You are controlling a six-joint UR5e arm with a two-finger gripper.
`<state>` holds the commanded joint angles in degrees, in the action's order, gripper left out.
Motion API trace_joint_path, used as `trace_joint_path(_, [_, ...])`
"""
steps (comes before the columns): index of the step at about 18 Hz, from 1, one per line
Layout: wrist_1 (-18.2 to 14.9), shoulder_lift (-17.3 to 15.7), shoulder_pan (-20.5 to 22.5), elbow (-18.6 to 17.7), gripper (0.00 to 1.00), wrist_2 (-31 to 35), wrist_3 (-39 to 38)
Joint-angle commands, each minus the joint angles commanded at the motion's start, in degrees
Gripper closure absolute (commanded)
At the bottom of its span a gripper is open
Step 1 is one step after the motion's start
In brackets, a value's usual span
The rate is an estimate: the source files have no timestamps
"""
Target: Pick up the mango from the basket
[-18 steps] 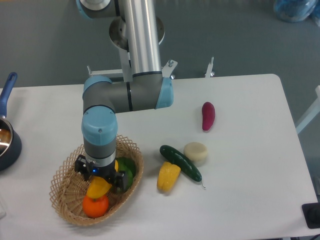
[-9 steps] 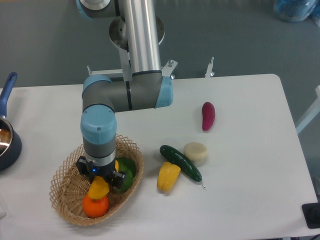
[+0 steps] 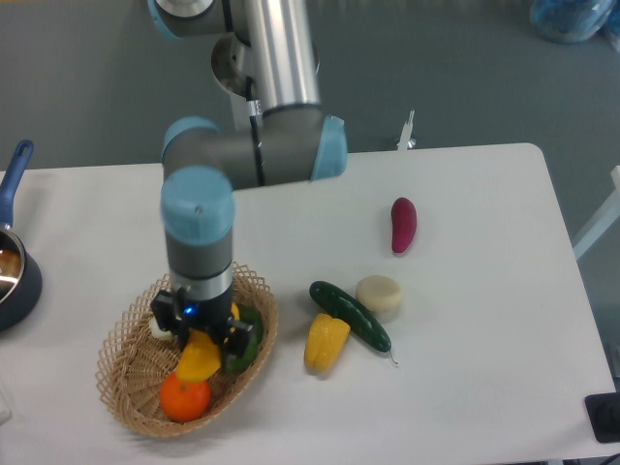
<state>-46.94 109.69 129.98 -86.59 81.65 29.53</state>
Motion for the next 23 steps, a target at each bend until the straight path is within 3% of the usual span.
trace_joint_path(4, [0.09,-1.23,4.4,4.76,0.53,-2.36,-1.84])
trace_joint_path(11, [0.01,-5.36,15.21,5.29,0.53,-15.81,0.08])
trace_joint_path(23, [-0.08,-6.59,17.77,3.89,0.53,-16.7,1.05])
